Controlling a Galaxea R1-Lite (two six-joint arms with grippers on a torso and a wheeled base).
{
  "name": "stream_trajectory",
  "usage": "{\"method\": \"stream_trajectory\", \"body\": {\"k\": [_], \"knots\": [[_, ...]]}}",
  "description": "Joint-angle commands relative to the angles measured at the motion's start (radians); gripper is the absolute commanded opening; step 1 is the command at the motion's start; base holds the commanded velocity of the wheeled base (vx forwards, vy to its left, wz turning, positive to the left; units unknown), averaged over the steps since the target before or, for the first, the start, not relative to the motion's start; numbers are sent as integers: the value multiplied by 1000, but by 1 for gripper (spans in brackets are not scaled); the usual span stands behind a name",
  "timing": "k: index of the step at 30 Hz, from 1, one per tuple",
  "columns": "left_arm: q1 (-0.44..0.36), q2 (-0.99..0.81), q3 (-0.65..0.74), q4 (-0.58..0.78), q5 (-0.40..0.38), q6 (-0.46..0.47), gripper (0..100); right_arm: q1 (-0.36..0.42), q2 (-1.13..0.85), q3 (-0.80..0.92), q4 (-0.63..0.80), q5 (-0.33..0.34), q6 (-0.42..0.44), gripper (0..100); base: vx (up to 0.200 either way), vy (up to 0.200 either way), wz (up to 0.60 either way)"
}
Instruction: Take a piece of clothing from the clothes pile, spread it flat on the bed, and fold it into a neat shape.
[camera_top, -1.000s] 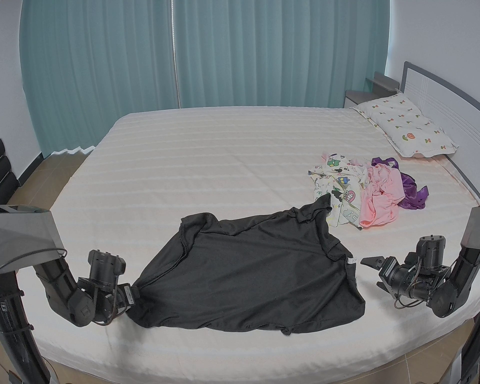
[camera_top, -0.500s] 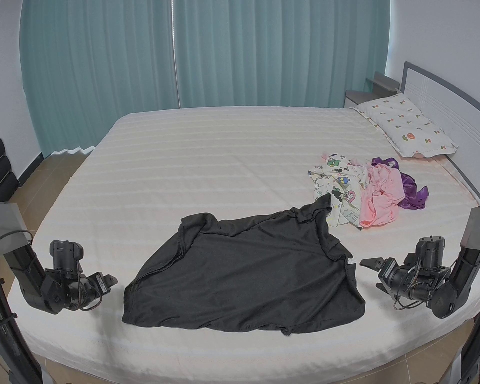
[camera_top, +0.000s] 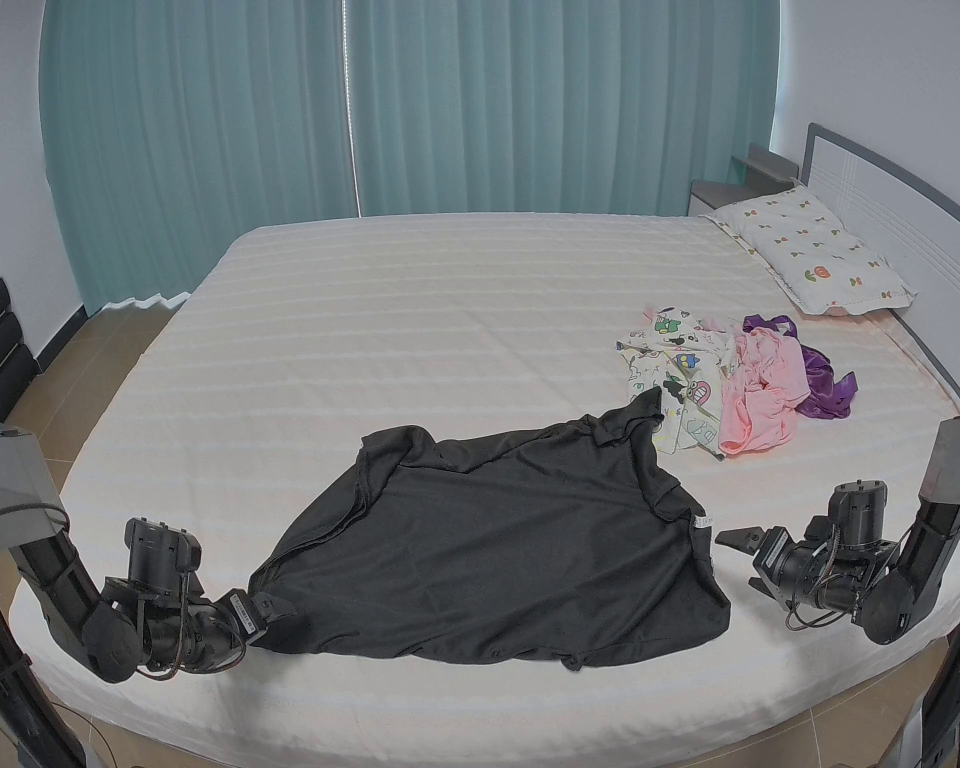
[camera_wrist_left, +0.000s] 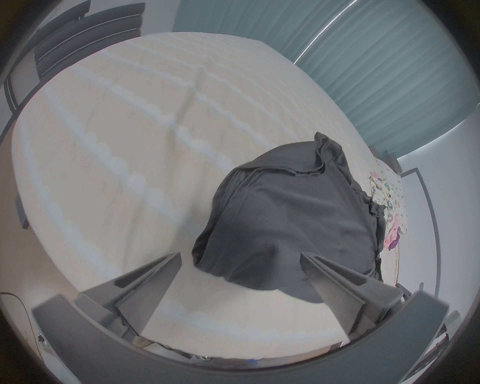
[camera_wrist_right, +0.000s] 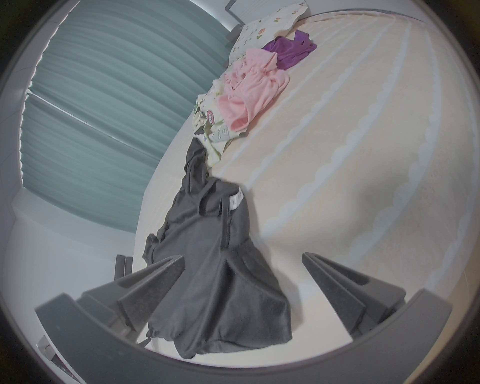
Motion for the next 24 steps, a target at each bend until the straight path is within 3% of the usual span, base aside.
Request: {"method": "stream_trajectory", "body": {"k": [1,4,7,13,21,22,24], "knots": [[-31,-3,57,-20,10,-10,100,28,-6,30,-1,-3,-5,100,0,0,0],[-31,11,77,-72,10,-17,100,84,-9,65,-3,-15,-21,100,0,0,0],[-31,37,80,-100,13,-20,100,113,-6,68,-3,-53,-26,100,0,0,0],[-28,104,79,-198,18,-60,100,153,17,70,-3,-65,-26,100,0,0,0],[-42,140,86,-267,19,-100,100,150,19,72,-3,-67,-25,100,0,0,0],[-45,140,89,-267,18,-100,0,150,20,73,-1,-65,-25,100,0,0,0],[-45,140,92,-269,18,-100,0,150,20,75,1,-65,-26,100,0,0,0]]}}
